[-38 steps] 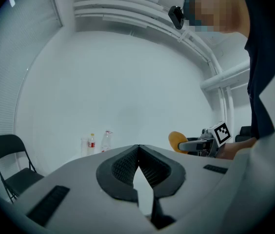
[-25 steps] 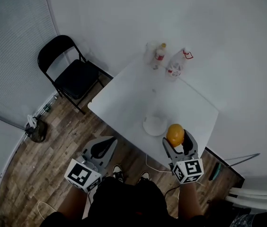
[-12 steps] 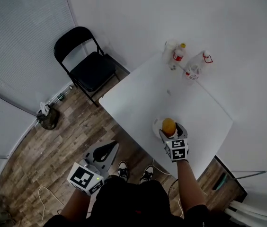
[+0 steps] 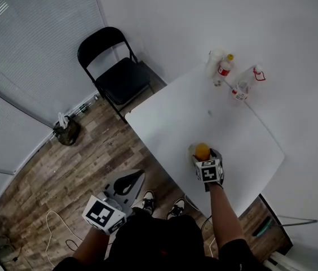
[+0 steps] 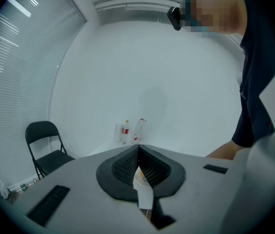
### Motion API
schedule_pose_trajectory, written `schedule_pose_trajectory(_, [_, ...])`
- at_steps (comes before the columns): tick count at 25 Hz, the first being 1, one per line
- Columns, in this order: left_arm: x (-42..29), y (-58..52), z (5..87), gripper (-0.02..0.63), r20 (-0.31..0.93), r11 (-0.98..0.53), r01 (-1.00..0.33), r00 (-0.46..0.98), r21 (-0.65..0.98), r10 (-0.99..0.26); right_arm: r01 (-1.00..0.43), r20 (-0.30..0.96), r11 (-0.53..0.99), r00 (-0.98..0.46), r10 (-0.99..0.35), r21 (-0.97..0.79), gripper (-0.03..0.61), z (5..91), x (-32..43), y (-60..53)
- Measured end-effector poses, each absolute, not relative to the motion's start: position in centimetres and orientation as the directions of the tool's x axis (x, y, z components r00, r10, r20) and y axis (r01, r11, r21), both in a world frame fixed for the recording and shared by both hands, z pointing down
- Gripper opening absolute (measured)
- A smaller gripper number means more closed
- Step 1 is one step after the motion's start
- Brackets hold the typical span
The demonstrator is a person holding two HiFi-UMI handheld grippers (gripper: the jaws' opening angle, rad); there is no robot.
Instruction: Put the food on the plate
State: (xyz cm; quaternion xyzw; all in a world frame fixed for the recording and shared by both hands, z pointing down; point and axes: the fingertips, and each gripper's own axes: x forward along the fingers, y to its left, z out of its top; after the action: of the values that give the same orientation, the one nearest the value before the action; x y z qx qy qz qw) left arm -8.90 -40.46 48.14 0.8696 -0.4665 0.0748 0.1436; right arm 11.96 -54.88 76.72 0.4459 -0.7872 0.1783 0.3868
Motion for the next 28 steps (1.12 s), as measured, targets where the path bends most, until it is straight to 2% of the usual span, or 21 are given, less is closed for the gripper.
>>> schedule_pose_trajectory(5, [-8.9,-40.3,47.5,0.02,0.263,-0.511,-0.844,0.537,0.166,-0.802,-0.847,0.76,0.531,-0.34,-0.555,0.008,0.382,76.4,11.7,-54.8])
schedule_pose_trajectory(8, [-8.4,-40.3,46.7,0.02,0.243,-0.524,-0.832,0.554,0.181,-0.796,-0.856,0.706,0.517,-0.385,-0.595,-0.031,0.382,73.3,11.8,-54.6])
schedule_pose_trajectory(11, [-7.9,-40.4,45.8,0.02,0.215,-0.551,-0.815,0.579,0.18,-0.786,-0.847,0.584,0.528,-0.457,-0.671,-0.056,0.382,66.8,11.7,-54.0])
schedule_pose_trajectory(16, [-6.0,-40.9,44.2,0.02,0.166,-0.62,-0.766,0.642,0.167,-0.748,-0.838,0.293,0.543,-0.533,-0.794,-0.053,0.38,53.5,12.6,-50.7])
schedule_pose_trajectory(17, [-5.4,-41.0,43.9,0.02,0.157,-0.637,-0.754,0.657,0.159,-0.738,-0.845,0.243,0.532,-0.528,-0.814,-0.055,0.366,51.2,13.0,-49.8])
schedule_pose_trajectory(20, [-3.6,-41.1,42.6,0.02,0.105,-0.691,-0.709,0.705,0.137,-0.702,-0.869,0.125,0.492,-0.495,-0.86,-0.055,0.242,46.0,14.3,-47.0])
schedule_pose_trajectory(24, [-1.1,-41.0,40.4,0.02,0.061,-0.743,-0.66,0.751,0.109,-0.658,-0.918,0.017,0.397,-0.397,-0.918,0.005,0.187,41.2,16.5,-43.6])
schedule_pose_trajectory(28, [1.1,-40.8,39.3,0.02,0.029,-0.787,-0.612,0.791,0.083,-0.611,-0.948,-0.049,0.31,-0.314,-0.948,0.069,0.058,38.6,18.6,-40.9])
